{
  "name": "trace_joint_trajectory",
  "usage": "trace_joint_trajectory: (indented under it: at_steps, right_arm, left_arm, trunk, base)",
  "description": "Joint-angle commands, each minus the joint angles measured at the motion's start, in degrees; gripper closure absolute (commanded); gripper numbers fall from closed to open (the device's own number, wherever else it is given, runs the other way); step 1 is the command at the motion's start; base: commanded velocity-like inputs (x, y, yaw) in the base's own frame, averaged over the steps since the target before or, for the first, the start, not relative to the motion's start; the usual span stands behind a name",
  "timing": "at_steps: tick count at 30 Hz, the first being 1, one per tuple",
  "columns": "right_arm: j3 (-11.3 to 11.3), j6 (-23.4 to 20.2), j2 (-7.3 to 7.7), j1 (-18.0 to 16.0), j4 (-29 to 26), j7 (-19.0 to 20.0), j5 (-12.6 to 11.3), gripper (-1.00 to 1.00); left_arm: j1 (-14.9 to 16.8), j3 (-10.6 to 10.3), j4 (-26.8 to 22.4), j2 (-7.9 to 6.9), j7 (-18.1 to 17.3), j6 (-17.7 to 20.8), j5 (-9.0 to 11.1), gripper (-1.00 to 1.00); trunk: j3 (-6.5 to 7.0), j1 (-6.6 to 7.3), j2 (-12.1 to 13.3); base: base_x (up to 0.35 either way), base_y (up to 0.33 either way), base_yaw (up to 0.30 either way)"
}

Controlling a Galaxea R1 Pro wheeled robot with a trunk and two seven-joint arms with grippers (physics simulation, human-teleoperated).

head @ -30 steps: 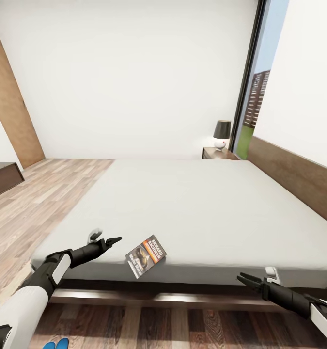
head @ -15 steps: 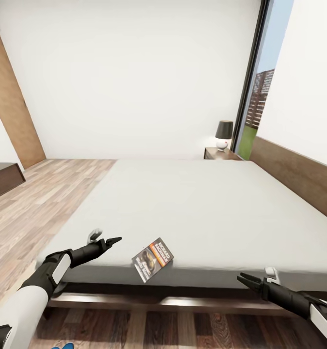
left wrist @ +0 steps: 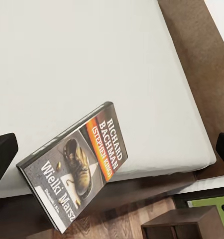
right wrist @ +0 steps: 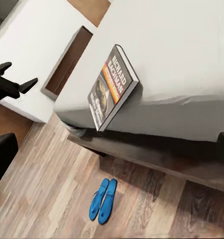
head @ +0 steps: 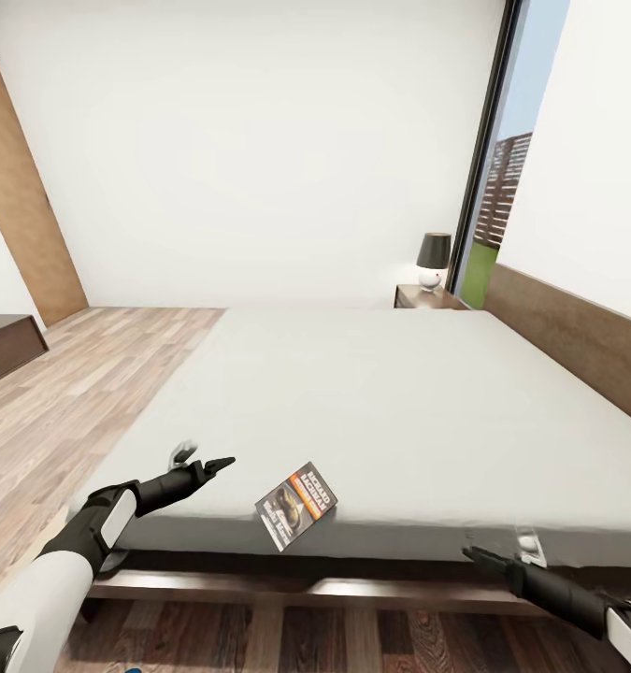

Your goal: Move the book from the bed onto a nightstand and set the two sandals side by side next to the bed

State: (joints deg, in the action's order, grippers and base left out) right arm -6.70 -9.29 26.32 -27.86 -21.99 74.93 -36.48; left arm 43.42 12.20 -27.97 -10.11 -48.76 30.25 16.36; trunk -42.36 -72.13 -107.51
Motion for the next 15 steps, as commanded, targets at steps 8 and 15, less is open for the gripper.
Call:
trace_joint_trajectory:
  at_steps: [8, 15]
  right_arm:
    - [-0.2, -1.0, -0.07, -0.1, 10.9, 0.0, -2.7, -1.0]
    - [-0.3, -1.0, -0.33, 0.0, 11.9, 0.0, -3.9, -1.0]
  left_arm:
    - [0.0, 0.1, 0.0, 0.01, -0.1, 0.4, 0.2, -1.0]
    - [0.0, 0.1, 0.0, 0.01, -0.1, 0.4, 0.2, -1.0]
  trunk:
    - [-0.05, 0.01, 0.0]
    - [-0.05, 0.01, 0.0]
  base:
    - [0.0, 0.0, 0.0]
    - [0.0, 0.0, 0.0]
